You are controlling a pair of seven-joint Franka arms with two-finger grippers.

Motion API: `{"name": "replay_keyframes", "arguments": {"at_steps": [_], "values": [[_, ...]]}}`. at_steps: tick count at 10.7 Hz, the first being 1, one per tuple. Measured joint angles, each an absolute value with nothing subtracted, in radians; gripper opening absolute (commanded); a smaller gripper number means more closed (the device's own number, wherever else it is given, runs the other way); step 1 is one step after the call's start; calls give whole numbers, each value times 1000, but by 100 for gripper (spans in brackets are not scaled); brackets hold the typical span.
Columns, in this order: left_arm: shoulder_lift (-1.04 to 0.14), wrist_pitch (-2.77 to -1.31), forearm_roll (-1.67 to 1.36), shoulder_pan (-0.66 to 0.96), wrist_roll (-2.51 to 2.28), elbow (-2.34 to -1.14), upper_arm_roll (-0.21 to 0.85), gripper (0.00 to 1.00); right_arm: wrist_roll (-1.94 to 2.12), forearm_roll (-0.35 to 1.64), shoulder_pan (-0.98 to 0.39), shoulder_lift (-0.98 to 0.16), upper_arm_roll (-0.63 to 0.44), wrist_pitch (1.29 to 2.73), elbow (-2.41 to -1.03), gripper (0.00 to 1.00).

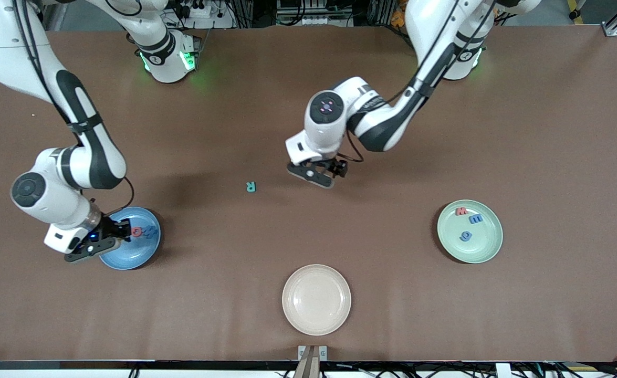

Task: Sort uppercase to blue plate, lowercase to green plate
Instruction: 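Carry the yellow H to the blue plate while the left gripper reaches the 4, then grasp the yellow 4 with the left gripper while the right gripper releases H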

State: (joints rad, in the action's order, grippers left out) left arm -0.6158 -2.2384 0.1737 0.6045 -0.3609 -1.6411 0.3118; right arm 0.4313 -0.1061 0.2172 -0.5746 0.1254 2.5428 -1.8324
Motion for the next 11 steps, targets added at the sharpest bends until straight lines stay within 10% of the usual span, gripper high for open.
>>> {"name": "replay_keyframes", "arguments": {"at_steps": [1,3,4,11], "values": [[-633,-2244,185,609,-262,-1639,337,100,468,-106,244,-598,126,2575,-1824,7],[-660,-2252,203,610,-3,-1638,362,100,486,-106,263,-632,126,2604,-1808,89],[-674,-2264,208,608,162,-1637,362,100,485,-106,263,-637,130,2605,-1801,100],[-744,-2340,322,614,580,-1634,390,100,485,-106,245,-637,142,2600,-1771,100]]}}
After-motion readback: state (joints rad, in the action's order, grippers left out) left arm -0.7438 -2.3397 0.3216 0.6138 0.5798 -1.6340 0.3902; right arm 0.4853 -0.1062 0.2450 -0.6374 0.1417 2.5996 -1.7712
